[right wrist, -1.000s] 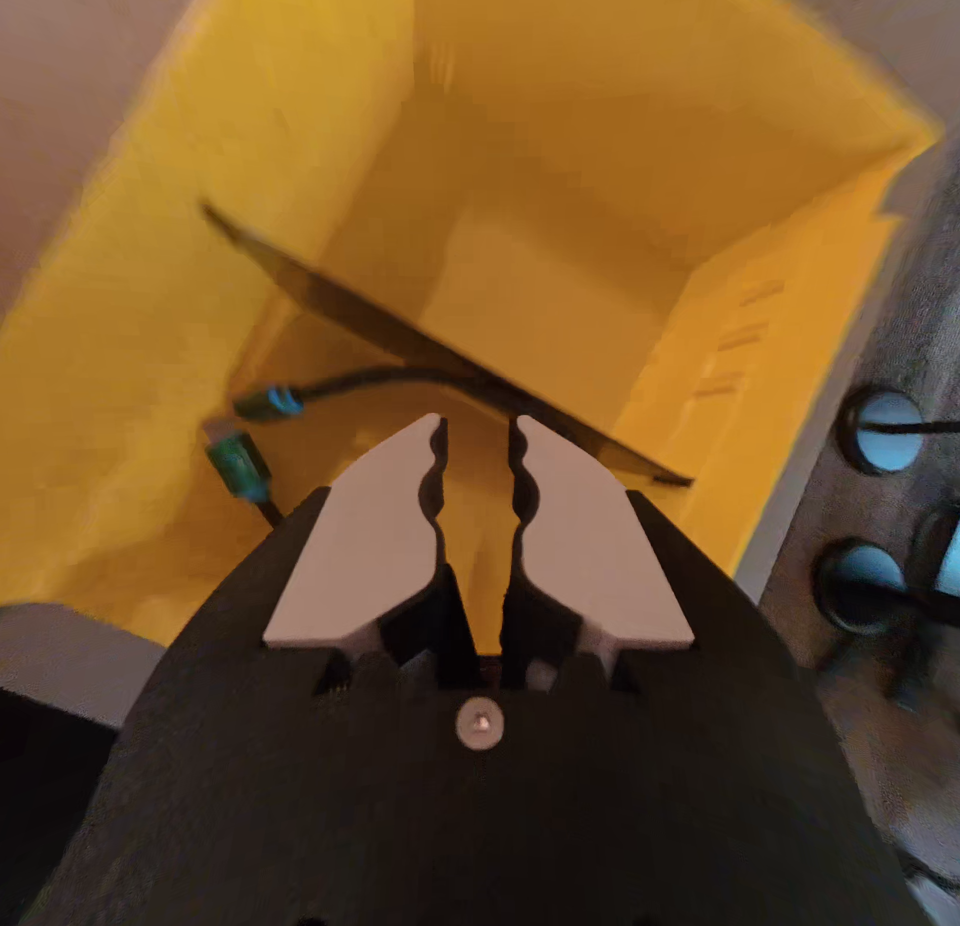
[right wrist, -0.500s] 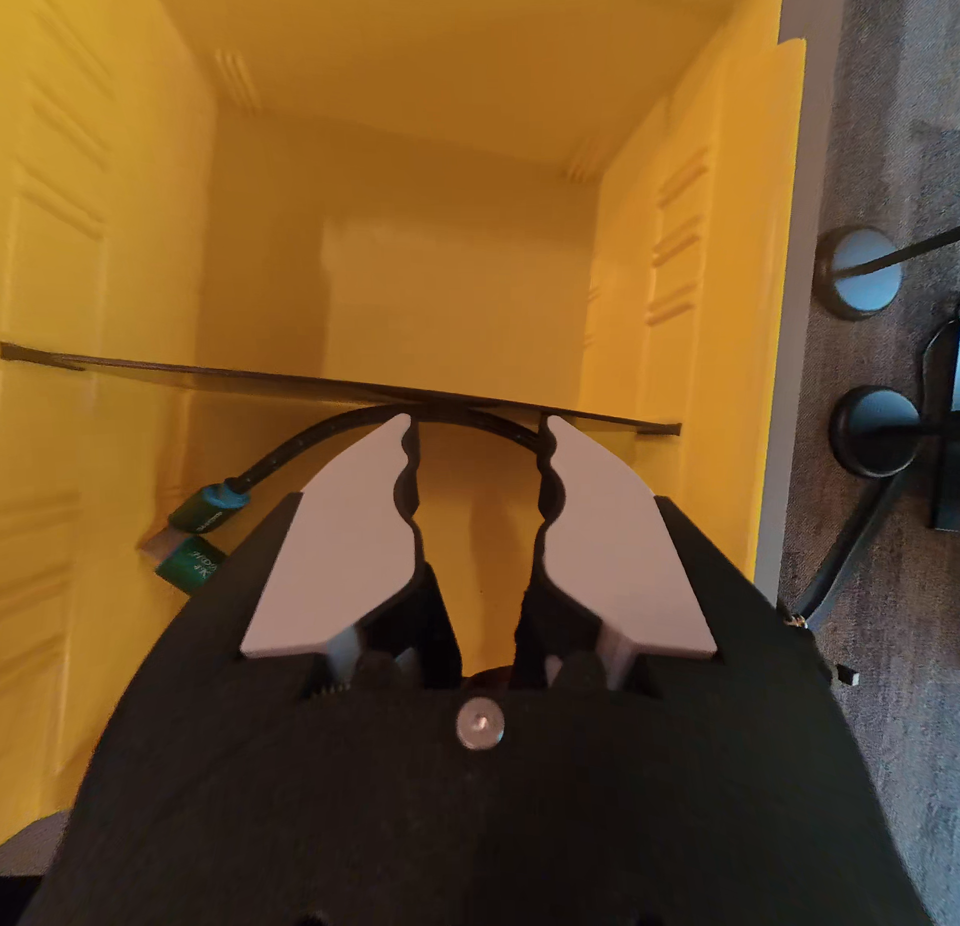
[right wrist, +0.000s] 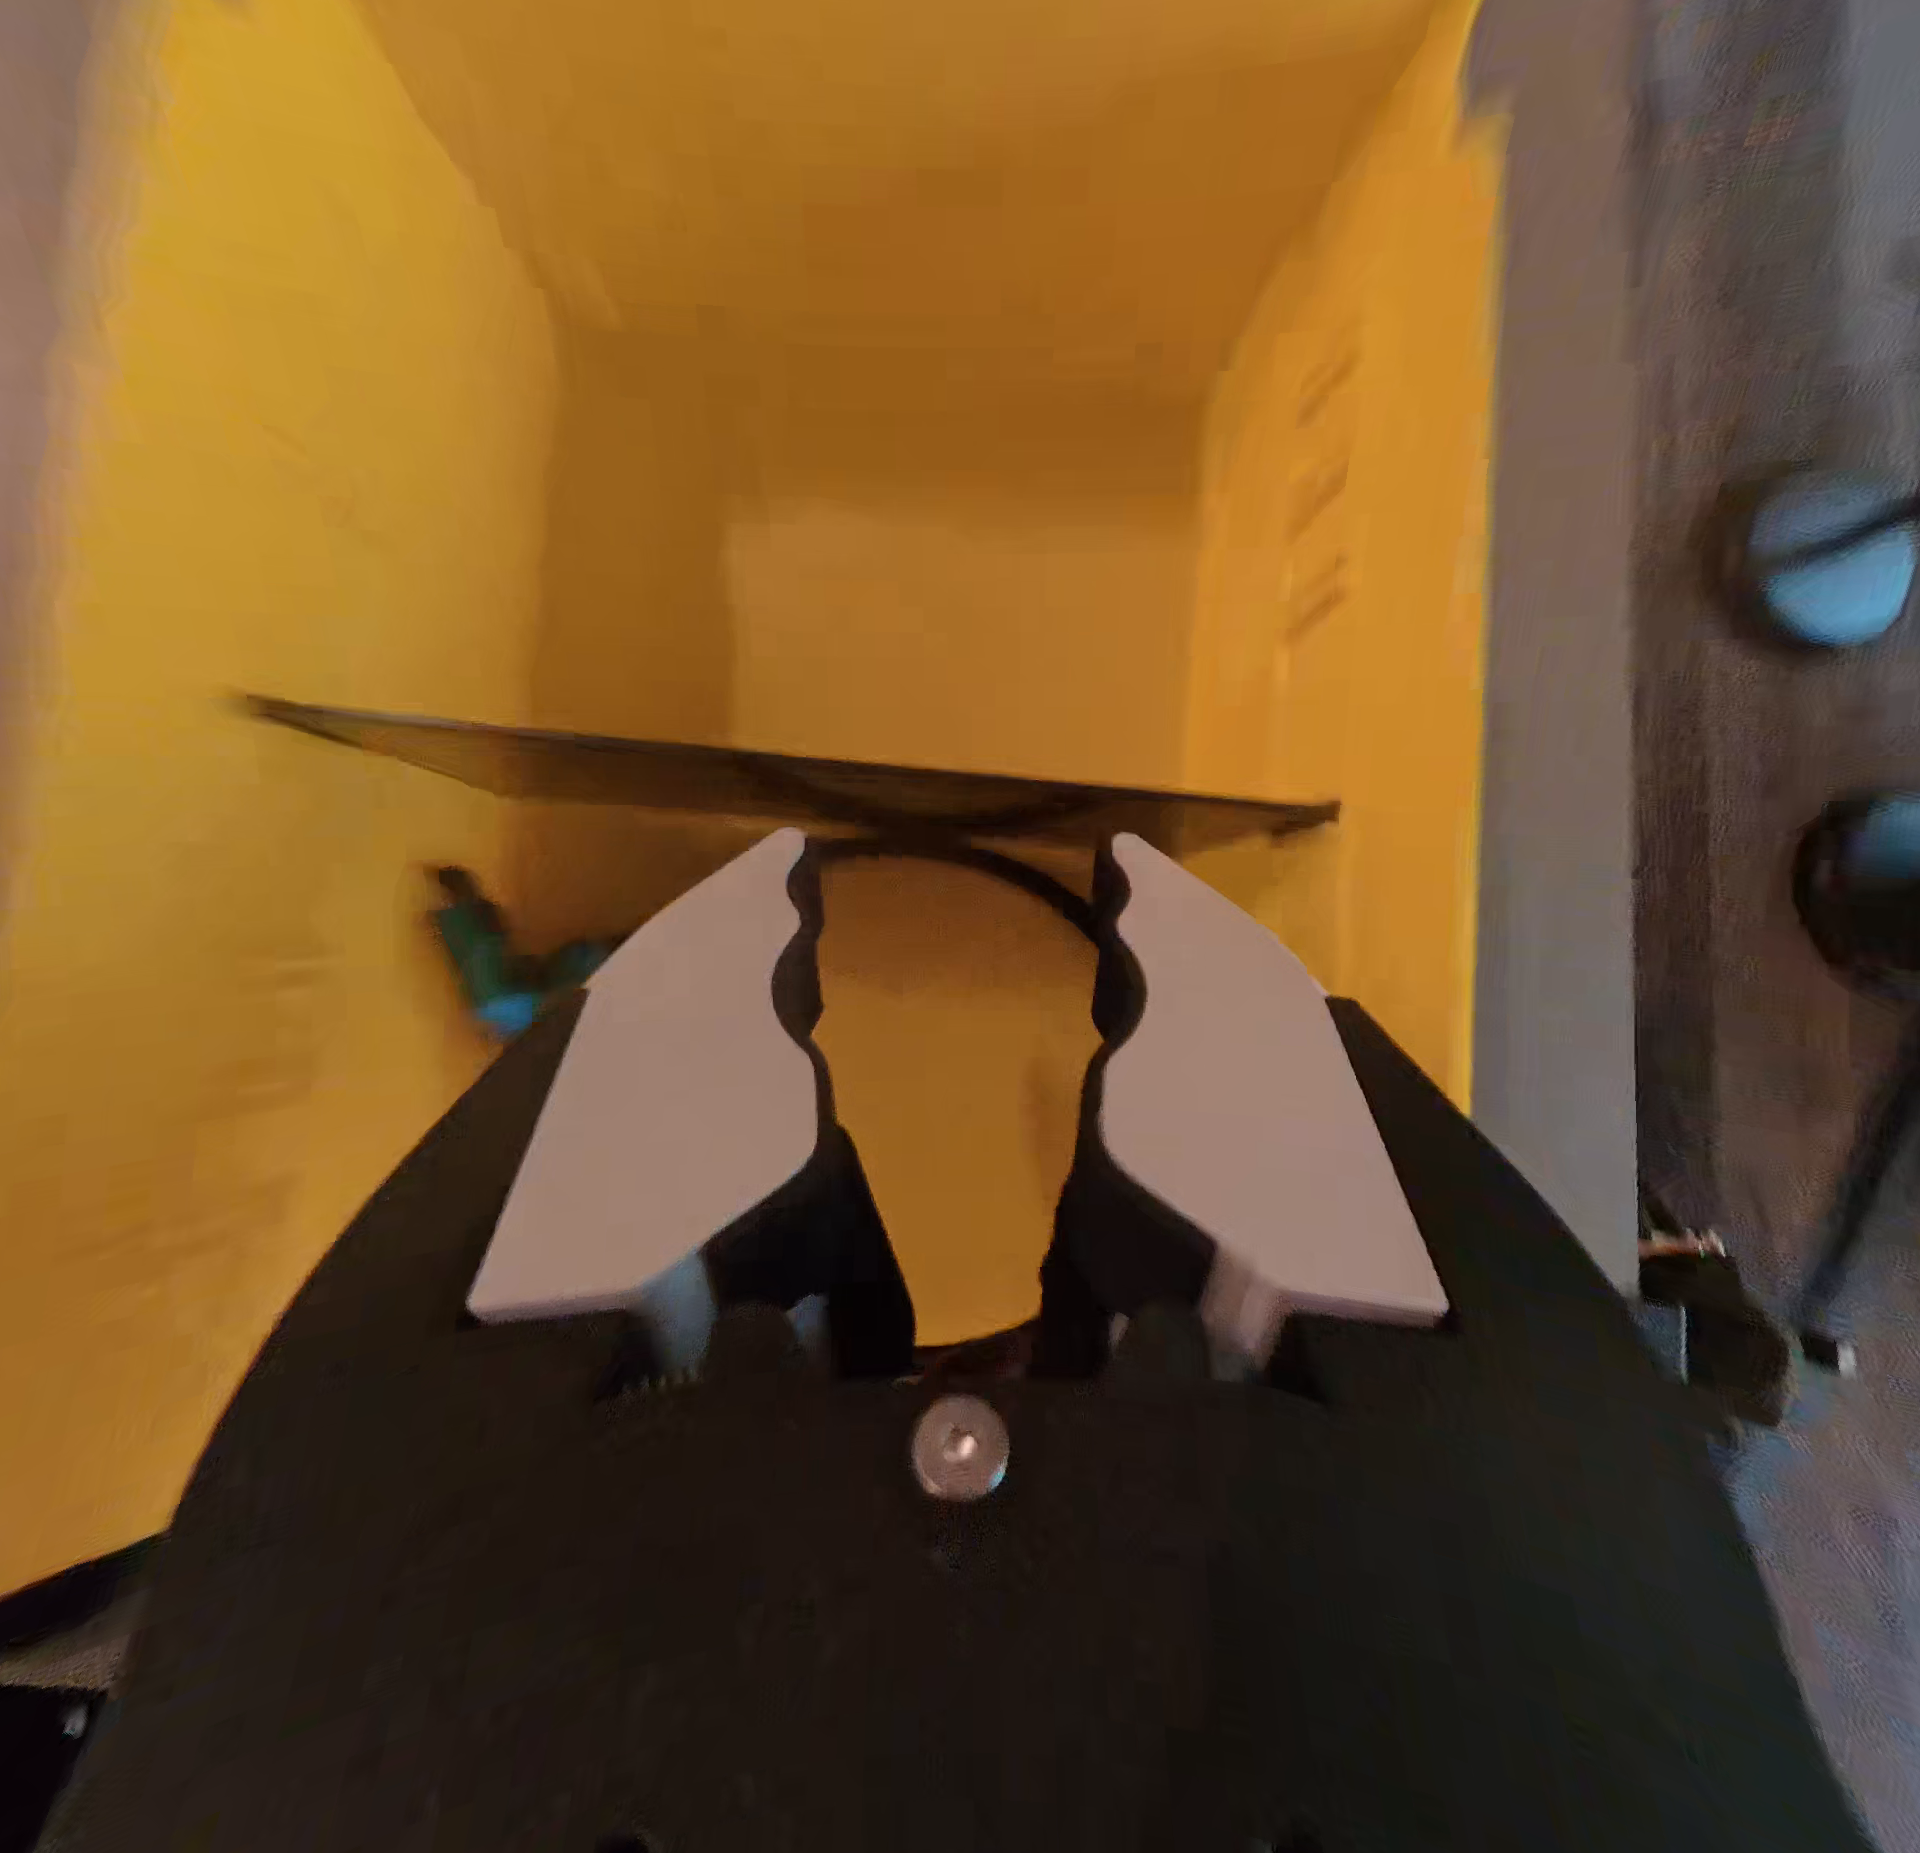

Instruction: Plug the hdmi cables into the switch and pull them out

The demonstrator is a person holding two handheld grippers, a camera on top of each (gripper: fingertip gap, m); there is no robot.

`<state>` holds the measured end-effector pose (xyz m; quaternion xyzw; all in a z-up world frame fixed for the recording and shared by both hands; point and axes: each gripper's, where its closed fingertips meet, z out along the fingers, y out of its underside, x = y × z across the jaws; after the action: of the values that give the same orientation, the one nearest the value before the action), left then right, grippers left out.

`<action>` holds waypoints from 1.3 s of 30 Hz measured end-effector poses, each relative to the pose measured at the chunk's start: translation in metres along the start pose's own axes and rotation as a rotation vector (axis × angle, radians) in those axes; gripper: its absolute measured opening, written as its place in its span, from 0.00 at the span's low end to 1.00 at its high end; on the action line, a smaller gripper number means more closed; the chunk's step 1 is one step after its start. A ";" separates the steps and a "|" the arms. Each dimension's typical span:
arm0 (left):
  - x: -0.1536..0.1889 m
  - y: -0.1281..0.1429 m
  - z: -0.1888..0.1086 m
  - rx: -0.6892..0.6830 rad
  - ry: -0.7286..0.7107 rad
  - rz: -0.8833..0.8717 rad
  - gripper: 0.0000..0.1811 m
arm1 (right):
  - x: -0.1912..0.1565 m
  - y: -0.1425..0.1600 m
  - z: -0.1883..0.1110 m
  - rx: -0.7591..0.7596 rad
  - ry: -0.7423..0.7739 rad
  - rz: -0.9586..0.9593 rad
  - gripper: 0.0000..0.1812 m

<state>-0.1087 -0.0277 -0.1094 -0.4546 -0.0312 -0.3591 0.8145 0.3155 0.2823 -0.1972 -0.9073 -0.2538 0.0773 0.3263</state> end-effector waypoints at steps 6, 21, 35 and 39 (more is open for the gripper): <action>0.004 0.007 0.003 -0.044 0.021 0.008 0.07 | -0.165 -0.057 -0.130 0.761 -0.611 -0.130 0.49; 0.042 0.008 -0.001 -0.049 0.292 -0.088 0.07 | -0.479 0.012 -0.136 0.779 -1.502 -0.255 0.24; 0.025 -0.002 0.003 0.059 0.118 0.019 0.38 | -0.450 -0.012 -0.152 0.908 -1.404 -0.385 0.08; 0.025 0.005 0.009 0.026 0.077 0.105 0.61 | -0.389 -0.054 -0.178 1.093 -1.198 -0.498 0.08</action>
<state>-0.0841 -0.0332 -0.0984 -0.4308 0.0192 -0.3326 0.8387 0.0132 0.0206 -0.0347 -0.3455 -0.5032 0.5825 0.5367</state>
